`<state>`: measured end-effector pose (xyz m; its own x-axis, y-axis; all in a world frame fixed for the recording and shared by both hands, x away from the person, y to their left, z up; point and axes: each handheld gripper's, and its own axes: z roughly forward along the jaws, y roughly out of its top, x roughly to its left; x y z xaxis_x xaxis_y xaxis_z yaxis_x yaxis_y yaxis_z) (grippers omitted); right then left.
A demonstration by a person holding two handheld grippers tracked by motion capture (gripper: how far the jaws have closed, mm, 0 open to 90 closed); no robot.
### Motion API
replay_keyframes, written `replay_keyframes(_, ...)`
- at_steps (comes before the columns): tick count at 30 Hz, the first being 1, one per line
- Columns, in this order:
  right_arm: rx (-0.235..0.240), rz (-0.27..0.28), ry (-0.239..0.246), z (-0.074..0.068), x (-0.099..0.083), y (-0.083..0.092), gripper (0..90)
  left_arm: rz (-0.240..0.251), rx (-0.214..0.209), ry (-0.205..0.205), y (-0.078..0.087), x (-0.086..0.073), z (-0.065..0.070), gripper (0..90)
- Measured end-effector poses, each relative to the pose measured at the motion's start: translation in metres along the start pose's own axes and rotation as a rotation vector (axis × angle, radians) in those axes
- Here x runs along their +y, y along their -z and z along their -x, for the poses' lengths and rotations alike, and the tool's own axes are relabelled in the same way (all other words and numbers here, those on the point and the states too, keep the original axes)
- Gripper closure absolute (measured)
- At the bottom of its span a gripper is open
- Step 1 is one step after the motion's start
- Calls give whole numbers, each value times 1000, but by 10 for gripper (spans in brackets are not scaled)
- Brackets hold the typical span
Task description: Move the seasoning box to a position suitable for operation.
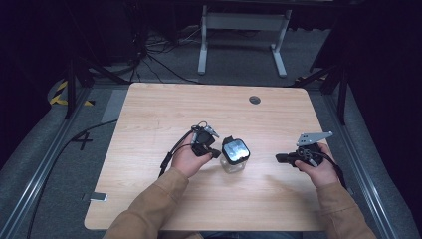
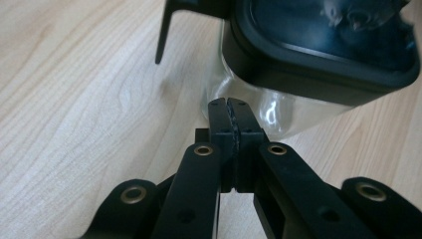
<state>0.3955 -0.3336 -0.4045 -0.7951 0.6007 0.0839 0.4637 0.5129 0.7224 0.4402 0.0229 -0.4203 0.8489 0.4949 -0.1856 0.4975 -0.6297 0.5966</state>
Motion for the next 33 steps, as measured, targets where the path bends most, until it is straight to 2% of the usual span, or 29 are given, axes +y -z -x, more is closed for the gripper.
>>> replay_keyframes(2, 1, 2, 2, 0, 0, 0, 900, 19, -5, 8, 0, 0, -1, 898)
replay_keyframes(11, 6, -2, 4, -2, 1, -1, 900, 33, -3, 30, -3, 2, -4, 898)
replay_keyframes(13, 9, -4, 10, -3, 1, -2, 900, 30, -17, 36, -2, 2, -2, 898)
replay_keyframes(16, 8, -5, 12, -4, 1, -3, 900, 2, -36, 17, -1, 1, 1, 898)
replay_keyframes(18, 10, -1, 10, -4, 1, -2, 900, -8, -8, 6, -4, 1, 6, 898)
replay_keyframes(19, 11, 0, 10, -4, 1, -2, 900, -5, -6, 14, -5, 2, 6, 898)
replay_keyframes(22, 10, -2, 11, -4, 1, -2, 900, 17, -13, 22, -9, 5, 3, 898)
replay_keyframes(33, 12, -9, 10, -5, -2, -2, 900, 42, -12, 29, -16, 8, -2, 898)
